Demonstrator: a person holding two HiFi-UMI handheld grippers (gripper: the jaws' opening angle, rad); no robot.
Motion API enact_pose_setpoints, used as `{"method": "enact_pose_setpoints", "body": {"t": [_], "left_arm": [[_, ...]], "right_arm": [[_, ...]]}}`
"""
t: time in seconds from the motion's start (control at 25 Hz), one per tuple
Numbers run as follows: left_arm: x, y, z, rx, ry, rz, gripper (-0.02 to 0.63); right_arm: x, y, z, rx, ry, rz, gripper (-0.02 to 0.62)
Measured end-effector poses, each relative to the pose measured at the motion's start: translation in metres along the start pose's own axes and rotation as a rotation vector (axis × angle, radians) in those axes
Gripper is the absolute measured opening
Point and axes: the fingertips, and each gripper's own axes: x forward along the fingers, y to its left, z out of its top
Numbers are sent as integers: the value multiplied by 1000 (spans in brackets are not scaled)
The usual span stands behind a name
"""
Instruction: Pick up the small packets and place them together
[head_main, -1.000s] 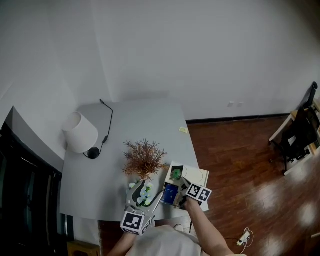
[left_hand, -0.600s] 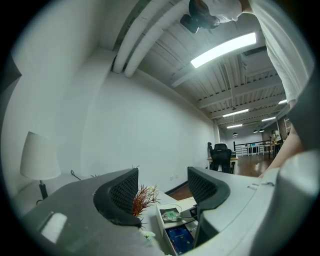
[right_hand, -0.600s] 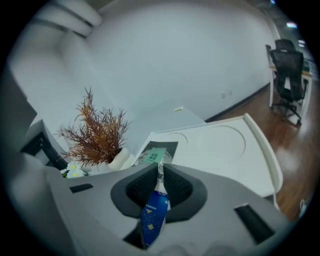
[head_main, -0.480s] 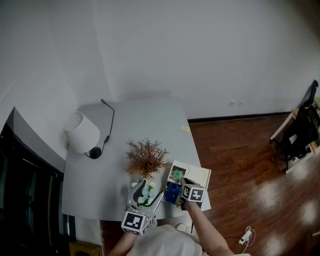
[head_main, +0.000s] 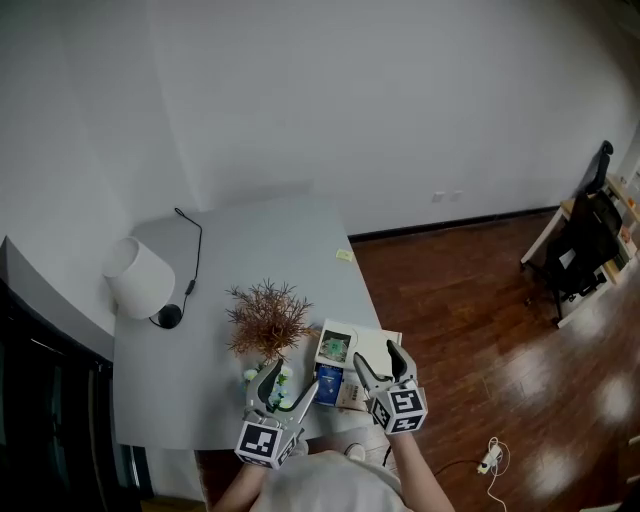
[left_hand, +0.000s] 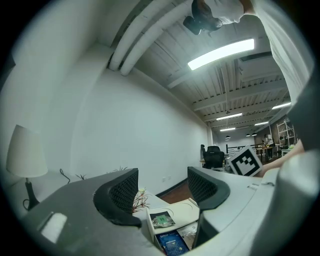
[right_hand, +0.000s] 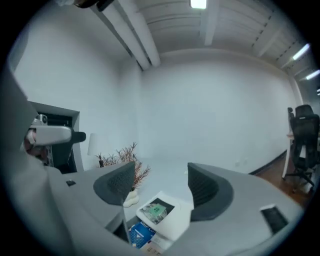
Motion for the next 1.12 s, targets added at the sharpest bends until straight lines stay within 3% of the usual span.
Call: {"method": "enact_pose_setpoints", "body": {"t": [0.2, 0.44, 0.6, 0.76, 1.0, 1.12], "left_arm": [[10, -11, 8, 6, -24, -40, 295], [8, -18, 8, 23, -41, -51, 296], [4, -18, 11, 17, -61, -54, 296], [4, -21, 13, 12, -42, -89, 293], [2, -21, 9, 47, -23, -85, 295], [-1, -18, 9, 43, -32, -67, 295]], "right_arm": [[-52, -13, 45, -69, -139, -58, 344], [-98, -22, 60, -74, -207, -139, 344], [-111, -19, 54, -106, -193, -148, 344], [-115, -14, 47, -106, -159, -104, 342], [-115, 5, 35, -114, -106, 55, 301], [-105, 7, 9, -75, 1, 120, 301]]}}
